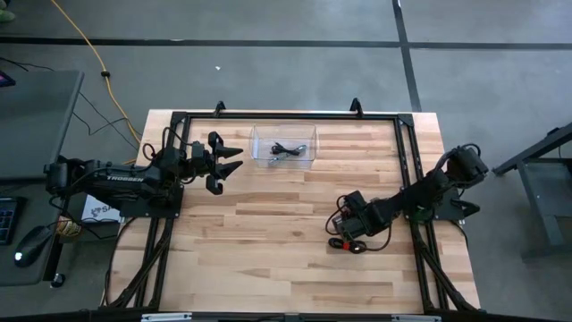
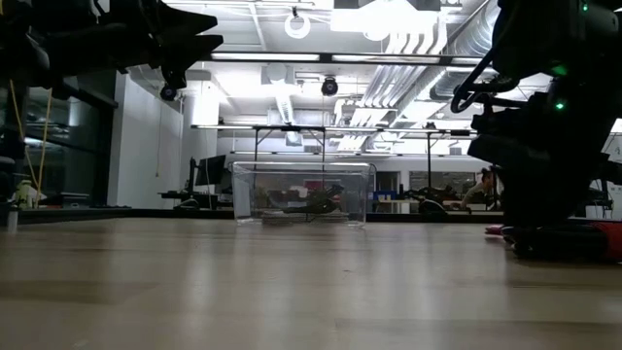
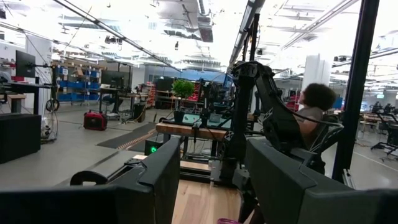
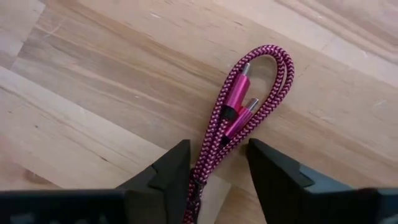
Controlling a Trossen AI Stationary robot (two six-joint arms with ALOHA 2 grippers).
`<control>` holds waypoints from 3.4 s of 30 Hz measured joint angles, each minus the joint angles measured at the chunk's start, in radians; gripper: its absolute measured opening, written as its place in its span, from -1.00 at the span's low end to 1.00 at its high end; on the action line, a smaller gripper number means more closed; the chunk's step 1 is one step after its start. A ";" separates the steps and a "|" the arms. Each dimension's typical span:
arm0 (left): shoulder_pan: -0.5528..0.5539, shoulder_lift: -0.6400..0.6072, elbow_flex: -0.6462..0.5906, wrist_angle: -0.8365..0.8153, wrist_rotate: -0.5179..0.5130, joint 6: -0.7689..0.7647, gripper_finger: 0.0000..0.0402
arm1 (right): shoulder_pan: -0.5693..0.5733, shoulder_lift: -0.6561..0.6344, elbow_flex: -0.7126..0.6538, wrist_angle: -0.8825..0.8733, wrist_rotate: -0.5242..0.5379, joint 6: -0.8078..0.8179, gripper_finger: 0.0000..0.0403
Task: Pick and place USB-C Cables
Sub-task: Put the pink charger cable into the transparent bin
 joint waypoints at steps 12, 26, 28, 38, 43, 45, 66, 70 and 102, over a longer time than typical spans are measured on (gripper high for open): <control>0.000 0.000 0.000 -0.004 0.000 0.000 -0.18 | 0.000 0.000 0.000 0.001 -0.001 -0.061 -0.94; 0.000 0.000 0.000 -0.004 0.001 -0.046 -0.18 | -0.041 -0.002 -0.004 0.072 -0.004 -0.378 -0.98; 0.000 0.000 0.000 -0.004 0.001 -0.047 -0.18 | -0.066 0.000 -0.006 0.150 -0.001 -0.504 -0.98; 0.000 0.000 0.000 -0.003 0.000 -0.053 -0.18 | -0.239 0.008 -0.009 0.824 -0.149 -1.091 -0.99; 0.000 0.000 0.000 -0.003 0.000 -0.054 -0.18 | -0.307 0.006 -0.009 1.162 -0.308 -1.316 -0.99; 0.000 0.000 0.000 -0.003 0.000 -0.054 -0.18 | -0.332 0.006 -0.009 1.281 -0.364 -1.368 -0.99; 0.000 0.000 0.000 -0.003 0.000 -0.052 -0.18 | -0.488 0.002 -0.006 1.797 -0.525 -1.425 -0.99; 0.000 0.000 0.000 -0.003 0.000 -0.052 -0.18 | -0.488 0.001 -0.006 1.797 -0.525 -1.425 -0.99; 0.000 0.000 0.000 0.005 0.000 -0.052 -0.18 | -0.626 0.086 0.694 0.528 -0.212 -1.464 -0.99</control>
